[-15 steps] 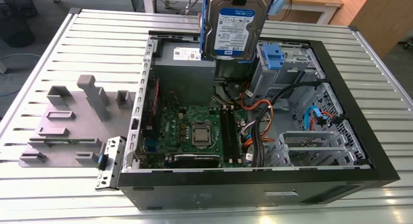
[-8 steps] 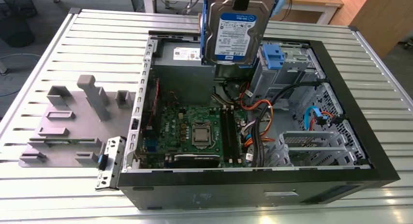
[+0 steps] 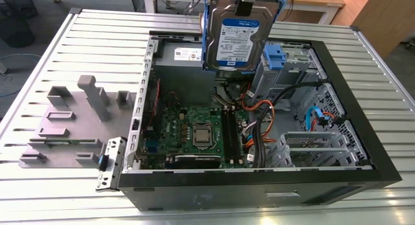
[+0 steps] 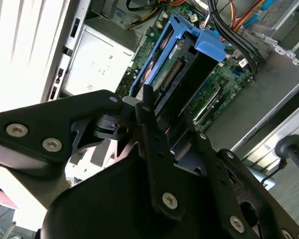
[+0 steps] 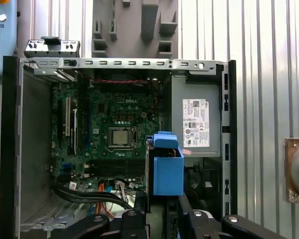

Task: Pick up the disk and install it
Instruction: 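Pick up the disk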

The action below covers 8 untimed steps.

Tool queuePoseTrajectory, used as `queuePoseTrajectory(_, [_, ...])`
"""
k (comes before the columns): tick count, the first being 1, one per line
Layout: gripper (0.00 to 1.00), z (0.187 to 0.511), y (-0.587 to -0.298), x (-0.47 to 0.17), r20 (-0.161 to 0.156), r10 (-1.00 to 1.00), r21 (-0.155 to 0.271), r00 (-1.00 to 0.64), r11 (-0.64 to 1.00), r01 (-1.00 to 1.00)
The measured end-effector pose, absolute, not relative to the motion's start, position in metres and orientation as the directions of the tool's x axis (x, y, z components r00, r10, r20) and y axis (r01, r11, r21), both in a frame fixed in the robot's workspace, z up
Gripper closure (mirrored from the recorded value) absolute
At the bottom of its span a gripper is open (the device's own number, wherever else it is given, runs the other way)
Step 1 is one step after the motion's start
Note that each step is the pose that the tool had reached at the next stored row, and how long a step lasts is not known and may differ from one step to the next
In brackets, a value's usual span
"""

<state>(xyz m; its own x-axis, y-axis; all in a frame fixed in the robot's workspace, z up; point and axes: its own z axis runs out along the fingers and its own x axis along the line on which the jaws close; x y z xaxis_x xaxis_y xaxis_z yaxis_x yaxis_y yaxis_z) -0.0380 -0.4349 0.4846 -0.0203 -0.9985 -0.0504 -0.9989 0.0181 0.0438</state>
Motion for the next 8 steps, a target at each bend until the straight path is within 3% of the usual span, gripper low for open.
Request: queuePoseTrajectory(8, [0.65,0.485,-0.451,-0.038,-0.050,-0.999,0.044,-0.020,0.018,-0.999])
